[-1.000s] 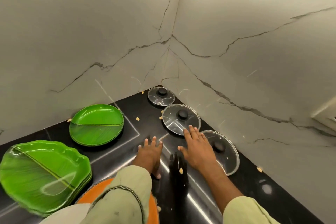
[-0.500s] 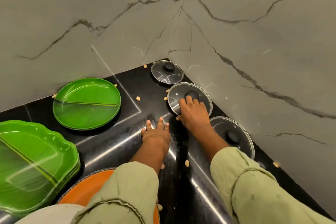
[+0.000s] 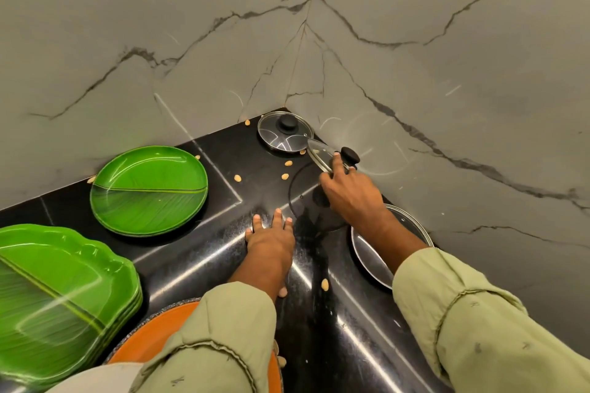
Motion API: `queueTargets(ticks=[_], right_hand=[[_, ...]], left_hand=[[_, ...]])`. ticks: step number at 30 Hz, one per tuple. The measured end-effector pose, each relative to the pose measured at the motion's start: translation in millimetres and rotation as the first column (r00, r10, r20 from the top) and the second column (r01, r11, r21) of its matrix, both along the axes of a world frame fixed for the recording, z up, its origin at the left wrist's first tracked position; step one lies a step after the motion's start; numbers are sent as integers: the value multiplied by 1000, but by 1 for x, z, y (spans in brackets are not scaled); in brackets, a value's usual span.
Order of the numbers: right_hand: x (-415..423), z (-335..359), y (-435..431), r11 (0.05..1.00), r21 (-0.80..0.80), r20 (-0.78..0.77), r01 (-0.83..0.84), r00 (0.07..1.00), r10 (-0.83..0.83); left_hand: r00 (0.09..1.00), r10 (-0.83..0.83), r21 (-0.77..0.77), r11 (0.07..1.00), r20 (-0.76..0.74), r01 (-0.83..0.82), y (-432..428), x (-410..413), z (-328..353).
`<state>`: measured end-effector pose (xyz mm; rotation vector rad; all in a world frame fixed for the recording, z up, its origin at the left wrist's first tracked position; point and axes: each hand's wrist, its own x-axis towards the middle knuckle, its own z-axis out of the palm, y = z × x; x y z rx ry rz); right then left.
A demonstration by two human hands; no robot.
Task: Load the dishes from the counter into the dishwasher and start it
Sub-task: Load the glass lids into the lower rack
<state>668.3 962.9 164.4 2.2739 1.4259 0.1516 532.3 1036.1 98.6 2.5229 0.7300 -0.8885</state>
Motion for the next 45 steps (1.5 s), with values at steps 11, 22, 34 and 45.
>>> queueTargets(ticks=[11, 22, 34, 45], right_hand=[[10, 43, -20, 224, 557, -738, 800, 600, -308], [-100, 22, -169, -290, -81, -923, 954, 38, 382], [-224, -1, -275, -459, -119, -885, 881, 115, 451], [-330, 10, -371, -523, -128, -819, 842, 208, 534]], left_hand=[[999, -36, 21, 999, 41, 36, 0, -11, 10], [916, -146, 281, 959, 373, 39, -68, -84, 46], [796, -372, 366, 908, 477, 205, -115, -164, 54], [769, -403, 391, 894, 496, 217, -194, -249, 66]])
